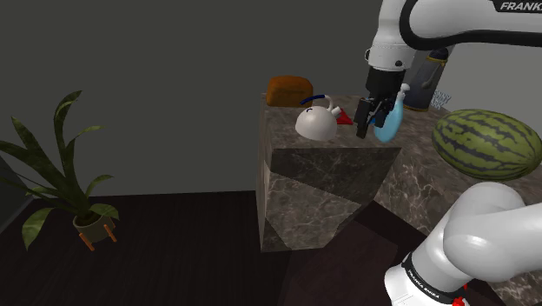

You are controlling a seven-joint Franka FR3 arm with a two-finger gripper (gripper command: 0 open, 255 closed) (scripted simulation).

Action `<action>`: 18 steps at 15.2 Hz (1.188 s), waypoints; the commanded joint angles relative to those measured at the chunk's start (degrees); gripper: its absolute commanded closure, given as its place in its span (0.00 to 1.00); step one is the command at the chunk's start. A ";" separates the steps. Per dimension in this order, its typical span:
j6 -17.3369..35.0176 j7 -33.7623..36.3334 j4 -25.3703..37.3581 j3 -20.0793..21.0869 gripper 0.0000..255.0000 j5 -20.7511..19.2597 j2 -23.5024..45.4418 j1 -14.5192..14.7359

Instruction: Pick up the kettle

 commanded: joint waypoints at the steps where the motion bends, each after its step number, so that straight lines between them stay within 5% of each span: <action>1: 0.00 0.00 0.00 0.00 0.00 0.00 0.00 0.00; 10: 5.04 -22.63 6.48 -11.39 0.00 -9.03 11.88 0.28; 18: 10.03 -42.35 17.74 -19.52 0.00 -11.38 27.32 1.42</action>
